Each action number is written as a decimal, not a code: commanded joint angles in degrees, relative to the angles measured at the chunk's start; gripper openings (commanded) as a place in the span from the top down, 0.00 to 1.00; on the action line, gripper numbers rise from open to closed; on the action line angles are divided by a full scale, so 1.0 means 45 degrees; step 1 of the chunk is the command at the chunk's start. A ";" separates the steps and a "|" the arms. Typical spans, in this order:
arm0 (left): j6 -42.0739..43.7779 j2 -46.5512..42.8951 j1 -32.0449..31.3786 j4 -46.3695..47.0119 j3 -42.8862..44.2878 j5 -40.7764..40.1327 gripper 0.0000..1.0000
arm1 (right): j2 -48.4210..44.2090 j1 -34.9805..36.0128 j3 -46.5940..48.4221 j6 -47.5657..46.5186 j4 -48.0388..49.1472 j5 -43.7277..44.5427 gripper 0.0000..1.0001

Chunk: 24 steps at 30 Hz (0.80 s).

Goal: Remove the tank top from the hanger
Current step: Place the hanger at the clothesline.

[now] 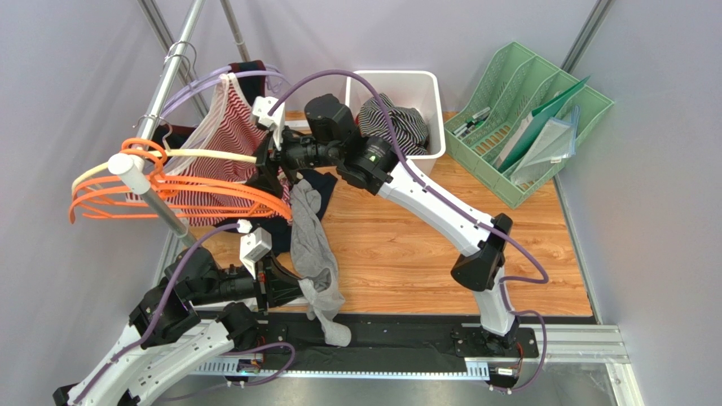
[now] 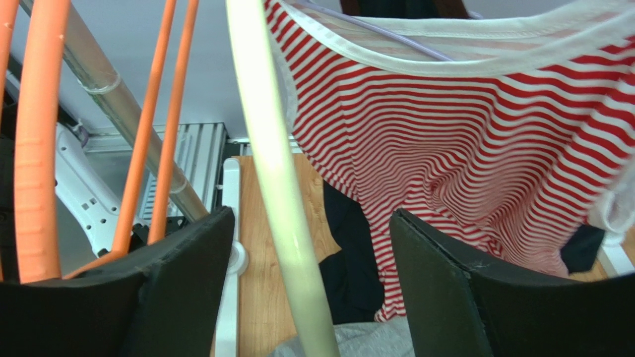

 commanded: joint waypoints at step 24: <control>-0.0030 0.1971 -0.0020 0.2451 0.2583 0.3238 1.00 | -1.0784 -0.1985 -1.1825 0.2401 0.1687 0.5274 0.00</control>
